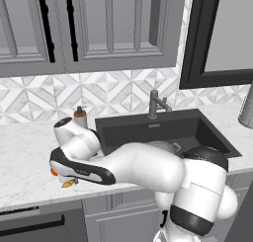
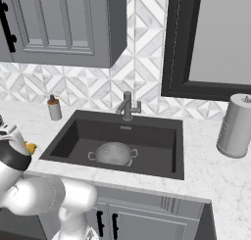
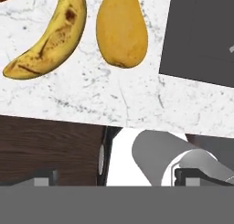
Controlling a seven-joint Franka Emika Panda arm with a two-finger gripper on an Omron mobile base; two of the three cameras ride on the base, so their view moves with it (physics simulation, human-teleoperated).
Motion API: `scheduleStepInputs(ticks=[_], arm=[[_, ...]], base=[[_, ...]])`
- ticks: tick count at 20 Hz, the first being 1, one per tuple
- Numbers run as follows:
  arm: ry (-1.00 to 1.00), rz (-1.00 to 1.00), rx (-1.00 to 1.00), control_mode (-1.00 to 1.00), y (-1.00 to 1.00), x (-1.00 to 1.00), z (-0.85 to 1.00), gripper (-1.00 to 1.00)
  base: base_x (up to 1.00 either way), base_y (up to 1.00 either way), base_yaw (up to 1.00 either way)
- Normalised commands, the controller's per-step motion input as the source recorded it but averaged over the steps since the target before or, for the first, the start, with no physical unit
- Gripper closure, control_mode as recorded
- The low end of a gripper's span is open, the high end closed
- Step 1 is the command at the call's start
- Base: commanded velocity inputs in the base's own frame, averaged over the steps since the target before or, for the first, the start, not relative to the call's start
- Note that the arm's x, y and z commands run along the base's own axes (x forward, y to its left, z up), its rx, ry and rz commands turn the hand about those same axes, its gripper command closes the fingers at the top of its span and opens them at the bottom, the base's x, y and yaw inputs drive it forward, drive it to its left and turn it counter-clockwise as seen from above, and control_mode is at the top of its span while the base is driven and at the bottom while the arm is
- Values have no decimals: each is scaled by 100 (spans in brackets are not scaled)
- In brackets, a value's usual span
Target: Put the colander in the sink, put the orange, banana, mango in the colander, and turn on the sink faucet and pour water over the colander.
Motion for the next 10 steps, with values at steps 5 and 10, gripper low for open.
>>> scheduleStepInputs(ticks=[5, 10], arm=[[-4, 0, -5, -100, 0, 39, -4, -100], [-5, 0, -1, -100, 0, 23, -14, -100]], base=[[0, 0, 0], [0, 0, 0]])
